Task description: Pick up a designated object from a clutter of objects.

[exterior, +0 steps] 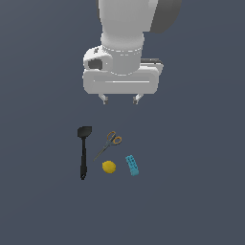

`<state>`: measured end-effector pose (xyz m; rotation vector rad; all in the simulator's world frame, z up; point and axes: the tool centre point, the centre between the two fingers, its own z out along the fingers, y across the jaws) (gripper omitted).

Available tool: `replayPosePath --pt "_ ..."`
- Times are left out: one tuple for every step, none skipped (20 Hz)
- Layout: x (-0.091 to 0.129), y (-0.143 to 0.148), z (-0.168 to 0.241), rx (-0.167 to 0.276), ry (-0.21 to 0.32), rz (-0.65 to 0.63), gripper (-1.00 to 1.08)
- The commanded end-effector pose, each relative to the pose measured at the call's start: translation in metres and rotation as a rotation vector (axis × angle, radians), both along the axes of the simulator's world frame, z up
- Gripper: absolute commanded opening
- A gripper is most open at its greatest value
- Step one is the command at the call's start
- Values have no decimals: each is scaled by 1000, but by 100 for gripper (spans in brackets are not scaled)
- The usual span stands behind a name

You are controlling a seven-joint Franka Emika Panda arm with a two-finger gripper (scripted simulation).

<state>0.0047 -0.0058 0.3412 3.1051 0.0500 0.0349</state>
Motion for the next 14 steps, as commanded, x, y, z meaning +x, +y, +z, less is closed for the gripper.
replayPosePath --pt "0 -1 3 -2 -1 1 100" --pt "0 -1 3 -3 -1 2 100" --pt "0 -1 3 -3 -1 2 100" --pt "0 -1 3 -2 -1 1 100" --pt "0 -1 1 -1 -1 -2 100" --pt "1 -1 -1 0 -1 -7 100" --pt "1 -2 -3 1 -1 -14 100" --pt "2 -3 -6 3 -1 -22 100" --pt "3 -3 -10 5 -1 -32 100" --pt "4 -4 -14 7 -1 -44 100" --pt "5 -5 -18 10 -1 -57 100" --pt "6 -7 -24 13 0 -72 100" --pt "7 -8 -30 16 0 -89 100" --pt "8 -10 -36 19 0 -108 100"
